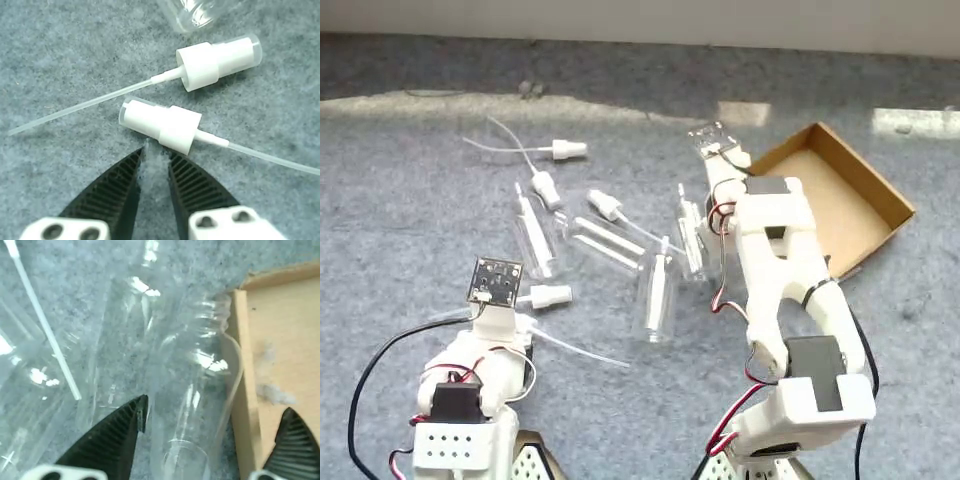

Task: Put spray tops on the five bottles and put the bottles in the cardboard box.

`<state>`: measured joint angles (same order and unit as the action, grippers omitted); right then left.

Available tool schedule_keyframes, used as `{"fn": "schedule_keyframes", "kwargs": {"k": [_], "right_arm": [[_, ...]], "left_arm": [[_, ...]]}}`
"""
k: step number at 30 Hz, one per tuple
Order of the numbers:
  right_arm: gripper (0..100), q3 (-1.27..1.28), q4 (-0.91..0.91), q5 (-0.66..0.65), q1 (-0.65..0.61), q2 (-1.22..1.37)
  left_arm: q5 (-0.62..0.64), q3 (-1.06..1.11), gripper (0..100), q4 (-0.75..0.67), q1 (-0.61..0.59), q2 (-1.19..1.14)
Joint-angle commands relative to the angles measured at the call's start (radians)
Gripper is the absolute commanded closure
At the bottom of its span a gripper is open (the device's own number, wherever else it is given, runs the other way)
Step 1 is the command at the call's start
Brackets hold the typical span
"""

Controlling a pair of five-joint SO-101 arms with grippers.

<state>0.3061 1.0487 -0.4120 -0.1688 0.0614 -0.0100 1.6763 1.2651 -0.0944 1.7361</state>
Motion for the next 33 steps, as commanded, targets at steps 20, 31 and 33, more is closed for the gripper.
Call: {"fn": "schedule_keyframes", "kwargs": {"k": [20, 31, 33], "right_arm": [[76.4, -0.056, -0.030, -0.011, -0.059, 0.010], [76.3, -0.130, 0.096, -0.011, -0.068, 0.002], [76.3, -0.176, 0.130, -0.011, -0.064, 0.001]], "left_arm": [[0.005, 0.021, 99, 0.005, 0.018, 0.005], [0.005, 0.021, 99, 0.005, 0.016, 0.005], [0.005, 0.021, 99, 0.005, 0.016, 0.005]]}}
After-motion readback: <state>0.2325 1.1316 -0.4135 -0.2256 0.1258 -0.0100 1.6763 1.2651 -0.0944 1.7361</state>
